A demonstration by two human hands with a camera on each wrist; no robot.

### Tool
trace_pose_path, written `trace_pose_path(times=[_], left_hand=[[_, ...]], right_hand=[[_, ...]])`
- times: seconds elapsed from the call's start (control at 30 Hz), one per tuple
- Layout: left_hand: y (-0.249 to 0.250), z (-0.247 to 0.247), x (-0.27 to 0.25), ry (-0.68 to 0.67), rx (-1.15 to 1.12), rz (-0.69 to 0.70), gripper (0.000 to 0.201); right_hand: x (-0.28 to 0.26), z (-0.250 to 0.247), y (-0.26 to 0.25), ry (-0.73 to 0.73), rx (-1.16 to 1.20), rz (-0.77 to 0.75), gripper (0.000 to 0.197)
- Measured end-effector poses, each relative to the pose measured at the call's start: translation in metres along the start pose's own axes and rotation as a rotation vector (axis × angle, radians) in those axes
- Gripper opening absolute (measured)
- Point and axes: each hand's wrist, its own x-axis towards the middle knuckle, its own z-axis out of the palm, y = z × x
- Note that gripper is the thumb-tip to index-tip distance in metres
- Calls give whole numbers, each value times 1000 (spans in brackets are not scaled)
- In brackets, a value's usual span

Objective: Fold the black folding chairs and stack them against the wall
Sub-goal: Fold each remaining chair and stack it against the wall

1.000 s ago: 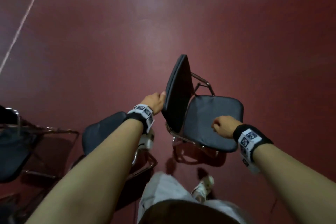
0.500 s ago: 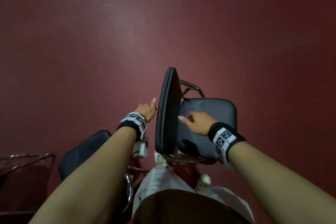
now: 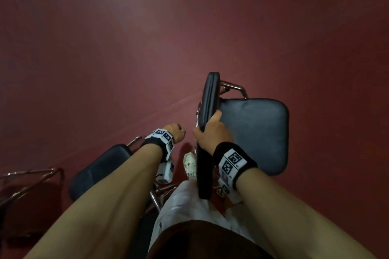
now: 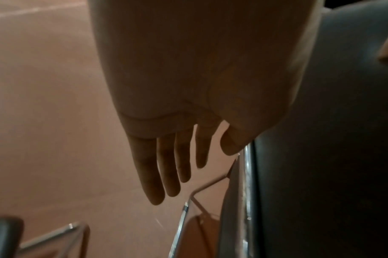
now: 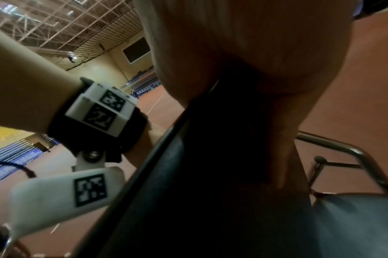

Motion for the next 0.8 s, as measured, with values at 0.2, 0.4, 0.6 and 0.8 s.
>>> trace_pose_path(times=[0.2, 0.4, 0.6, 0.8], left_hand=[[31, 5, 30, -89, -282, 3, 38], [51, 13, 50, -217, -373, 19, 33], [42, 33, 68, -298, -796, -74, 24], [32, 50, 69, -329, -1128, -154, 56]], right_hand=[[0, -1, 11, -20, 15, -33, 85], [8, -2, 22, -64, 77, -85, 83], [10, -11, 43, -80, 173, -97, 78], [7, -26, 58, -61, 184, -133, 59]])
